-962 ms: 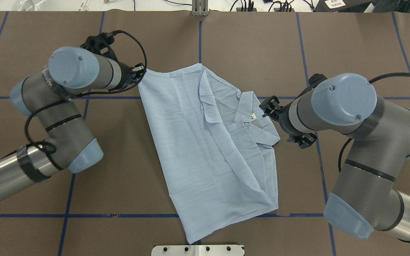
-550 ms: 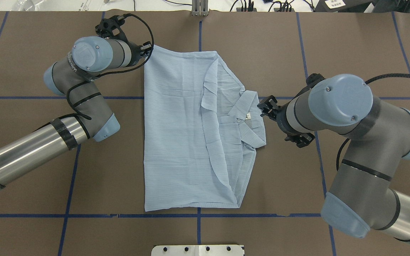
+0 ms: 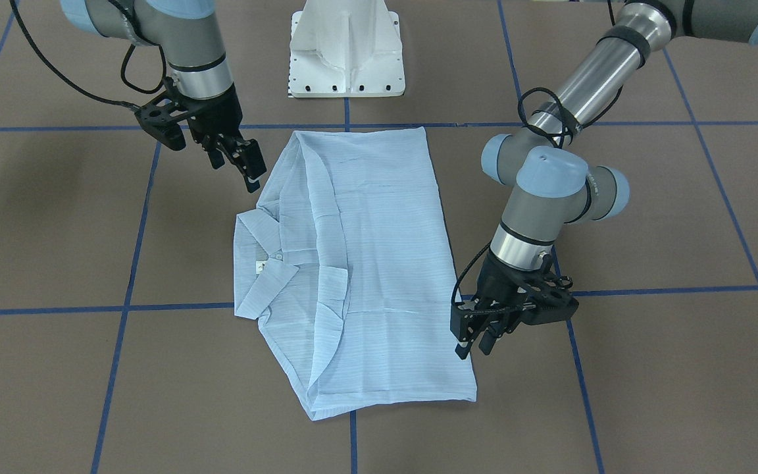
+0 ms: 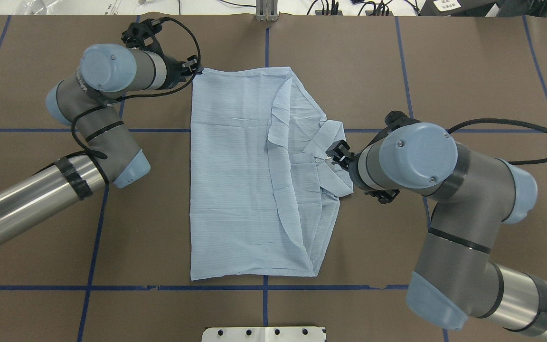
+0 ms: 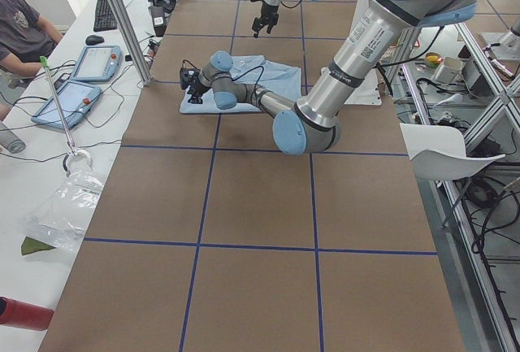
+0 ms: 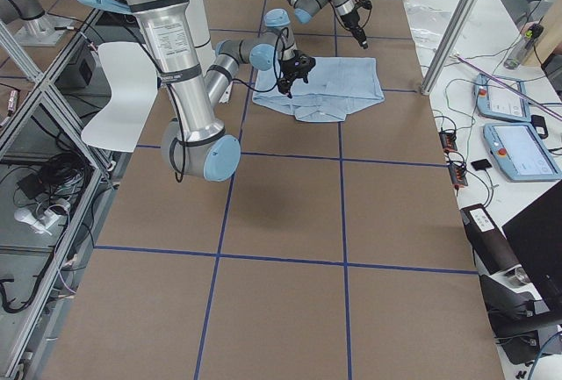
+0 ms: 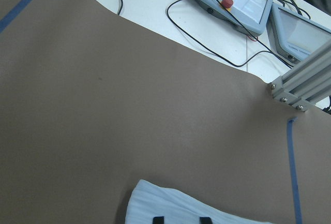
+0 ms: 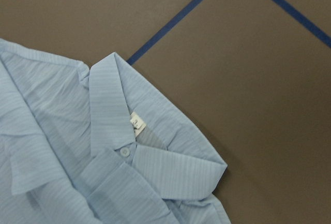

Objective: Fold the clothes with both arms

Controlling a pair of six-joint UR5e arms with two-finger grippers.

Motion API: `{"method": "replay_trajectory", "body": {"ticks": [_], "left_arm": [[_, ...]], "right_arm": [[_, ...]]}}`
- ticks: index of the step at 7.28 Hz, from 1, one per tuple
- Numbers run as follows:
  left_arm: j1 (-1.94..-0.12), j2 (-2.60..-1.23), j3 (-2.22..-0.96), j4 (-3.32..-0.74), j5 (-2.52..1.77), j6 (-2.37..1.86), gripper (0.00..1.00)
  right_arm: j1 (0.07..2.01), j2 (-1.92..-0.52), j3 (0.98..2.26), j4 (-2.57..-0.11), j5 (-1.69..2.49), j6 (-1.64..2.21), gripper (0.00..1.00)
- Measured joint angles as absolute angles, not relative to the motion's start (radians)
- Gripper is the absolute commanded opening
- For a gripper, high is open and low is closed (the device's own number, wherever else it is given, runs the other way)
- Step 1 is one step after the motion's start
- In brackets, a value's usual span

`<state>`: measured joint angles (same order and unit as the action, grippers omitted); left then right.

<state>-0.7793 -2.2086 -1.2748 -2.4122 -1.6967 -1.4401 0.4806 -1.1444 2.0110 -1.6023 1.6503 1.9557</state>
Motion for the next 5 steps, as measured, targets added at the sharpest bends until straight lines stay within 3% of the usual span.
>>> {"method": "replay_trajectory", "body": {"ticks": [5], "left_arm": [[-0.784, -1.903, -1.819, -2.101, -1.785, -1.33, 0.59]], "right_arm": [[0.286, -1.04, 1.883, -1.615, 1.531, 1.338, 1.0]]}}
